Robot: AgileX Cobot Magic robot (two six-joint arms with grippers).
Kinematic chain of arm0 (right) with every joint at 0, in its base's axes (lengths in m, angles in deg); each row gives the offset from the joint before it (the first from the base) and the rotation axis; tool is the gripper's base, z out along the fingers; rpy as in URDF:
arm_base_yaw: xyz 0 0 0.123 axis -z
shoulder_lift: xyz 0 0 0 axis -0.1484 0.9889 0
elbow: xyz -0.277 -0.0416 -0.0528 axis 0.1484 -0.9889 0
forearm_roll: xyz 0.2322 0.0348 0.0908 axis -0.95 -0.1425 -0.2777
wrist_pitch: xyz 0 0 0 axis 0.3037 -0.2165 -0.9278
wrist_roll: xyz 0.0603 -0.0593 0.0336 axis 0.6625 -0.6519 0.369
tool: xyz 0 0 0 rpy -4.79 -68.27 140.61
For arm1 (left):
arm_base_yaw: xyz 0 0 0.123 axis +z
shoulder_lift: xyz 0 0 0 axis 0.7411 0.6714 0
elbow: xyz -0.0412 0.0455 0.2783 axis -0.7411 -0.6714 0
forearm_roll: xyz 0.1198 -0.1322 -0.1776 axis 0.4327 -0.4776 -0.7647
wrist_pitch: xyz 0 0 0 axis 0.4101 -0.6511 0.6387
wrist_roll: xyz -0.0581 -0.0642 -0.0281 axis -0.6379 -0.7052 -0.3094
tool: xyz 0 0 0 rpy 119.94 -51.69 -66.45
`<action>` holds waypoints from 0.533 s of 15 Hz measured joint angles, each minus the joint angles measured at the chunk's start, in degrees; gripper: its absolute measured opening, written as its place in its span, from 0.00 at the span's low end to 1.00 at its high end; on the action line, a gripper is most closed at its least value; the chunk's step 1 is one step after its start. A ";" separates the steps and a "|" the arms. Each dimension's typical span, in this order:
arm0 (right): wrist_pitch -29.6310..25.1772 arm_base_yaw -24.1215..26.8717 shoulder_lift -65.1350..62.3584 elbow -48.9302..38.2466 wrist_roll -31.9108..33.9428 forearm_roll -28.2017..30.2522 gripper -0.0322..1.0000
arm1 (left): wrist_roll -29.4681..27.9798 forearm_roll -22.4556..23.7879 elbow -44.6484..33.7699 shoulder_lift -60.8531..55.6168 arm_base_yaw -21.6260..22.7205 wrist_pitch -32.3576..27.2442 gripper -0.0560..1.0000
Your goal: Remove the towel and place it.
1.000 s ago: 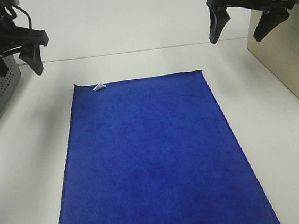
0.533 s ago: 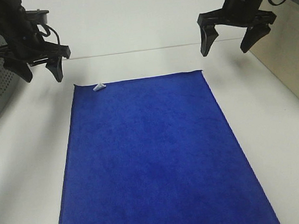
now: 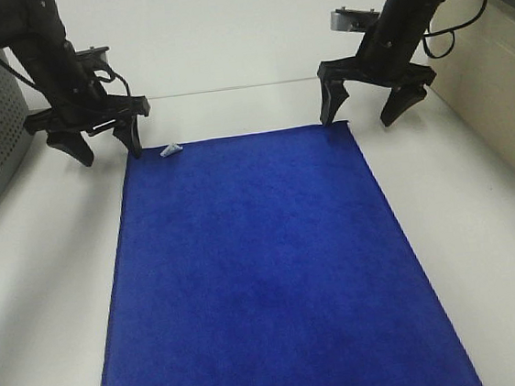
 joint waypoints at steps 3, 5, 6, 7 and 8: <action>0.00 0.00 1.66 0.34 -0.69 -0.80 0.95 | 0.00 -1.89 0.06 1.03 0.00 2.46 0.71; 0.00 0.00 2.64 0.52 -1.32 -1.20 0.95 | 0.06 -2.46 0.11 1.38 0.00 3.50 0.71; 0.17 0.00 2.69 0.57 -1.83 -1.43 0.95 | 0.74 -3.55 0.17 2.23 0.00 3.44 0.71; 0.40 0.00 2.69 0.57 -1.89 -1.43 0.95 | 1.09 -4.18 0.17 2.35 0.00 3.50 0.71; 0.52 0.00 2.69 0.57 -1.89 -1.55 0.95 | 1.43 -4.76 0.34 2.46 0.00 3.50 0.71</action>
